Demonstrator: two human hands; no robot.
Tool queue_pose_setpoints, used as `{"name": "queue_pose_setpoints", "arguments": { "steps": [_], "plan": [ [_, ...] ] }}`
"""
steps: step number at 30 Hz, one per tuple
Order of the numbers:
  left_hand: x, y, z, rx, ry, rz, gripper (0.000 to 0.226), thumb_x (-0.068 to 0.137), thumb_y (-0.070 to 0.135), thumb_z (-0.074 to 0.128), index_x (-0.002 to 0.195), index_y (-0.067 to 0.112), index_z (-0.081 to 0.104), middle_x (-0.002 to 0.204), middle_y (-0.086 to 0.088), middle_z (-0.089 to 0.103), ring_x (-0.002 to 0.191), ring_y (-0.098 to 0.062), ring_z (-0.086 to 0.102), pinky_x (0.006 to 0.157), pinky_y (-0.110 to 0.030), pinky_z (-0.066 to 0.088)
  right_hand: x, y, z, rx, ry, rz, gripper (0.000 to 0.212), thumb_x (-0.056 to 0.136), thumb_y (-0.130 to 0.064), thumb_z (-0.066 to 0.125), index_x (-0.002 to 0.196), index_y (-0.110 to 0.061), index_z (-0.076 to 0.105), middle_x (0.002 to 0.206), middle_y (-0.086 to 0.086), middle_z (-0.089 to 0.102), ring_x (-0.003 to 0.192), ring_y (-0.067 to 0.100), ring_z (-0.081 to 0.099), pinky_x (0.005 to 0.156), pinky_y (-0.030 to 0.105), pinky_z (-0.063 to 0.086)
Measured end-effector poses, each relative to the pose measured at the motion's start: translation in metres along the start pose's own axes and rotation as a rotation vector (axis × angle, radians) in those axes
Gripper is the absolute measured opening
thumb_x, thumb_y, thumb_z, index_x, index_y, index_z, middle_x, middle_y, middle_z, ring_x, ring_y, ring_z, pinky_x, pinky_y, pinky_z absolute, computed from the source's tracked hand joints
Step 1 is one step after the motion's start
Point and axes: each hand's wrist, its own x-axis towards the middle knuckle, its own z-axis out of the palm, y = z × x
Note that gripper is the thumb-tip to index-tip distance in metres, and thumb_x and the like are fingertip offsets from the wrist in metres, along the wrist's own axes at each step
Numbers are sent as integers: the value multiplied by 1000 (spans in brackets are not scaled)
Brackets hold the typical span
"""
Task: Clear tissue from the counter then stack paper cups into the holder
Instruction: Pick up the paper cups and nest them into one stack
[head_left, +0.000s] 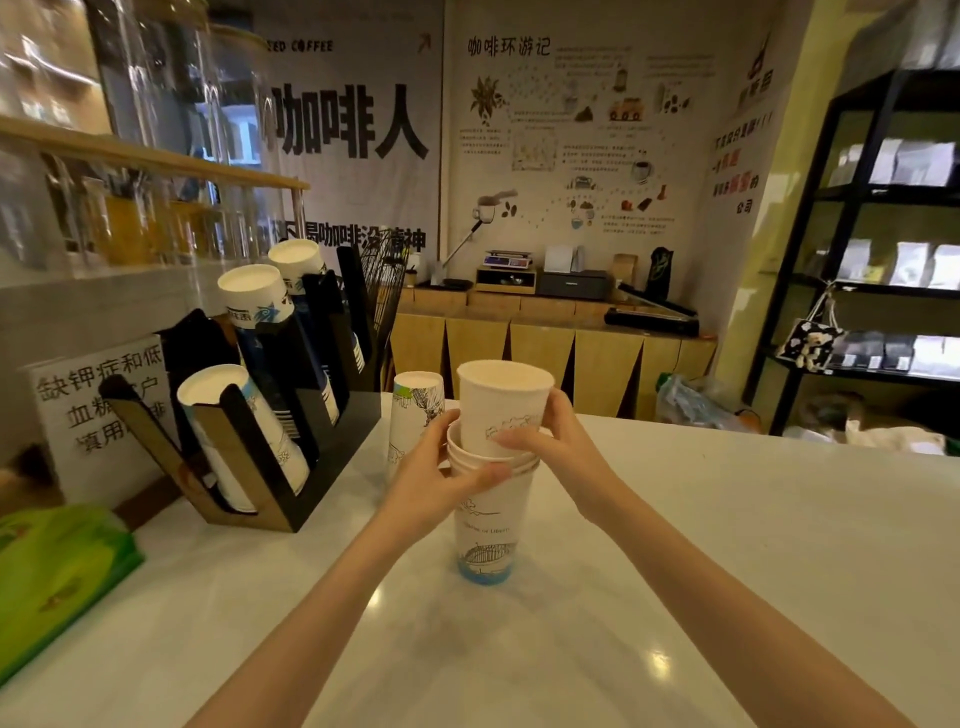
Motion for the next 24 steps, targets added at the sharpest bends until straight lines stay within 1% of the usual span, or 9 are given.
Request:
{"name": "queue_pose_setpoints", "arguments": {
  "steps": [3, 7, 9, 11, 14, 17, 20, 22, 24],
  "plan": [
    [-1, -3, 1, -21, 39, 32, 87, 50, 47, 74, 127, 34, 34, 121, 10, 51, 117, -15, 48, 89, -31, 46, -4, 11, 1, -18, -59, 38, 74, 67, -31, 69, 131, -21, 34, 121, -9, 49, 115, 9, 46, 79, 14, 41],
    [-2, -3, 3, 10, 45, 68, 78, 59, 40, 74, 121, 42, 29, 110, 27, 44, 114, -9, 44, 89, -28, 43, -8, 25, 0, 38, -101, 98, 86, 54, -42, 74, 130, -23, 37, 124, -7, 52, 117, 11, 49, 86, 21, 45],
    [-2, -2, 2, 18, 42, 75, 85, 57, 42, 73, 128, 39, 26, 117, 21, 42, 118, -10, 41, 92, -30, 42, -9, 35, -2, 61, -137, 147, 96, 49, -44, 76, 134, -24, 34, 130, -4, 51, 121, 14, 49, 96, 30, 46],
    [-2, 0, 1, 37, 40, 75, 96, 56, 43, 72, 136, 35, 21, 126, 15, 39, 121, -10, 38, 96, -31, 38, -12, 48, -3, 32, -196, 186, 102, 50, -37, 79, 138, -25, 30, 134, -3, 50, 124, 15, 48, 100, 35, 46],
    [-2, 5, 1, 145, 80, 104, 91, 63, 37, 75, 137, 33, 23, 131, 13, 38, 120, -6, 34, 100, -33, 33, -14, 65, -2, -56, -265, 219, 103, 51, -26, 83, 138, -29, 28, 135, -3, 50, 123, 15, 49, 99, 37, 49],
    [-5, 7, 2, 325, 177, 224, 75, 65, 38, 73, 131, 29, 39, 135, 8, 44, 121, -4, 34, 102, -30, 32, -13, 78, -1, -136, -300, 205, 100, 52, -25, 86, 135, -31, 31, 132, -5, 52, 120, 14, 51, 98, 36, 49],
    [-11, 12, 5, 508, 229, 425, 49, 72, 31, 70, 118, 19, 56, 122, 5, 57, 115, -2, 40, 98, -19, 32, -13, 89, 1, -198, -309, 171, 87, 55, -23, 85, 129, -28, 40, 126, -4, 57, 115, 15, 55, 96, 37, 50],
    [-14, 14, 9, 618, 226, 512, 39, 76, 30, 65, 111, 14, 62, 114, -5, 66, 109, -7, 49, 96, -26, 40, -12, 92, 0, -219, -265, 165, 83, 54, -23, 86, 125, -26, 44, 121, -3, 61, 110, 16, 58, 92, 38, 52],
    [-13, 18, 10, 705, 234, 554, 38, 80, 34, 55, 111, 13, 63, 108, -9, 70, 104, -16, 59, 91, -29, 44, -9, 86, -5, -238, -229, 150, 80, 54, -22, 87, 122, -26, 45, 118, -4, 61, 104, 13, 59, 85, 32, 55]
  ]
}}
